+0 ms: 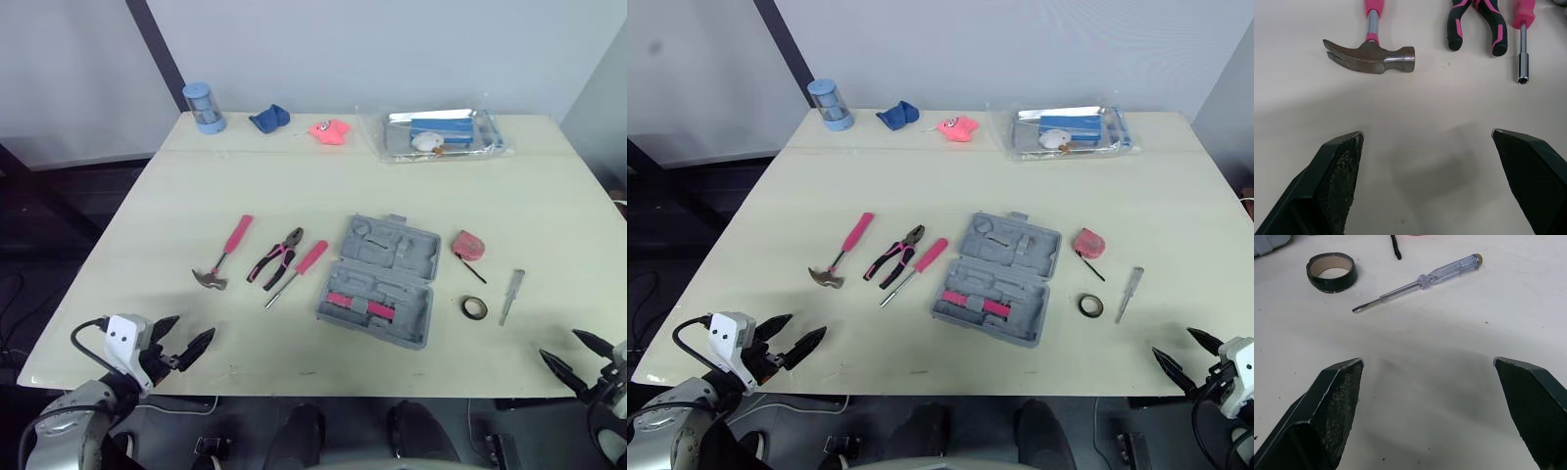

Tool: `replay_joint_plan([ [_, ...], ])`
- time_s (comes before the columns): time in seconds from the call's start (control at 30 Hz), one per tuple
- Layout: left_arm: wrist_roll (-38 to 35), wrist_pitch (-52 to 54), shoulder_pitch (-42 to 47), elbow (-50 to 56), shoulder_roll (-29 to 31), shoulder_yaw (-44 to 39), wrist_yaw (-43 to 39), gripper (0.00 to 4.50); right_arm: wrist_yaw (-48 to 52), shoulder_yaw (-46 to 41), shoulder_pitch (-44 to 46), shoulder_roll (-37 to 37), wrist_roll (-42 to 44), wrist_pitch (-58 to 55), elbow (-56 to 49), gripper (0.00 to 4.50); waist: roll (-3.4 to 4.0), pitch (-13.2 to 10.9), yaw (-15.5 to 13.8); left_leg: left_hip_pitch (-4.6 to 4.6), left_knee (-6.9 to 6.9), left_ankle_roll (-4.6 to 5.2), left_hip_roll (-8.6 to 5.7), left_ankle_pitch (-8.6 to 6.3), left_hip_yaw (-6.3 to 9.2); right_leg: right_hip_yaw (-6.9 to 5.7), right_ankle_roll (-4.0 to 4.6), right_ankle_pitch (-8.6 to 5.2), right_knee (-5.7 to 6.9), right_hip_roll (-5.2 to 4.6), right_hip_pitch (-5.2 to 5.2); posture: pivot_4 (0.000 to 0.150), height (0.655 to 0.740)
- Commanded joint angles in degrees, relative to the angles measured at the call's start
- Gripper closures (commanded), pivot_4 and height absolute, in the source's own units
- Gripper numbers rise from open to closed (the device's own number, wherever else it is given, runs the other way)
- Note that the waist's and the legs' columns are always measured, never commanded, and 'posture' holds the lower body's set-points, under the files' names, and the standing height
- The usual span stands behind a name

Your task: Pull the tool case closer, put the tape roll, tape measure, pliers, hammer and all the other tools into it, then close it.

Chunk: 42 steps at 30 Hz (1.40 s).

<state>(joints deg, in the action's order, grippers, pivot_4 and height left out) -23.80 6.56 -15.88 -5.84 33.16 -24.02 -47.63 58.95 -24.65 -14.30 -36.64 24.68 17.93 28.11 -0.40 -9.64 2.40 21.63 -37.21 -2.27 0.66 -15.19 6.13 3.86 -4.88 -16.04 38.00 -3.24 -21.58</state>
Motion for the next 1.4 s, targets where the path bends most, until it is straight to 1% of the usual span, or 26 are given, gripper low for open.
replay_joint_plan([
  [0.03, -0.37, -1.37, 0.09, -0.51, 0.40, -0.62, -0.72, 0.04, -0.77, -1.71, -0.83, 0.20, 0.73, 0.75, -2.29, 0.00, 0.00, 0.00, 0.01, 0.00, 0.00, 0.00, 0.00, 0.00, 0.00, 0.00, 0.00, 0.00, 0.00, 0.00, 0.00, 0.150, 0.7400],
  [0.53, -0.83, -2.80, -0.12, -1.35, 0.03, -0.69, -2.44, 0.04, -2.11, -1.51, -2.50, 0.28, 0.94, -1.00, -6.86, 0.00, 0.01, 0.00, 0.00, 0.00, 0.01, 0.00, 0.00, 0.00, 0.00, 0.00, 0.00, 0.00, -0.01, 0.00, 0.00, 0.150, 0.7400],
  [0.8, -2.12, -1.30, 2.84, -0.28, 1.24, -0.20, -4.51, 0.04, -2.10, -0.83, -1.27, 0.26, 1.07, -2.57, -10.29, 0.00, 0.01, 0.00, -0.02, 0.01, 0.00, 0.00, 0.00, 0.00, 0.01, 0.00, 0.00, 0.00, 0.00, 0.00, 0.00, 0.150, 0.7400],
  [0.93, -2.84, 3.09, 8.60, 2.66, 2.42, 2.65, -5.00, 0.04, -3.60, 0.81, 0.30, -0.05, 0.68, -6.91, -15.97, 0.00, 0.02, 0.00, -0.03, 0.01, 0.00, 0.00, 0.00, 0.00, 0.02, -0.01, 0.00, 0.00, 0.00, 0.00, 0.00, 0.150, 0.7400],
  [1.07, -1.28, 4.62, 13.93, 1.34, 4.02, 6.79, -7.27, 0.04, -5.87, 3.01, 1.82, -0.38, -0.29, -12.31, -21.77, 0.00, 0.03, 0.00, -0.01, 0.01, 0.00, 0.00, 0.00, 0.00, 0.04, -0.02, -0.01, 0.01, 0.00, 0.01, -0.01, 0.150, 0.7400],
  [1.23, 1.28, 5.36, 25.66, -5.04, 5.70, 13.97, -12.65, 0.04, -8.87, 7.79, 6.19, -1.98, -2.74, -20.63, -28.22, 0.00, 0.05, -0.02, -0.05, 0.05, 0.00, 0.00, -0.01, 0.00, 0.08, -0.05, -0.01, 0.01, 0.03, 0.03, -0.04, 0.150, 0.7400],
  [1.4, 5.26, 3.22, 39.19, -15.89, 4.21, 21.71, -19.61, 0.04, -9.82, 13.84, 12.89, -3.95, -4.83, -29.65, -32.17, 0.00, 0.05, -0.02, -0.03, 0.07, -0.03, 0.00, -0.03, 0.01, 0.13, -0.10, -0.01, 0.01, 0.04, 0.05, -0.04, 0.150, 0.7400],
])
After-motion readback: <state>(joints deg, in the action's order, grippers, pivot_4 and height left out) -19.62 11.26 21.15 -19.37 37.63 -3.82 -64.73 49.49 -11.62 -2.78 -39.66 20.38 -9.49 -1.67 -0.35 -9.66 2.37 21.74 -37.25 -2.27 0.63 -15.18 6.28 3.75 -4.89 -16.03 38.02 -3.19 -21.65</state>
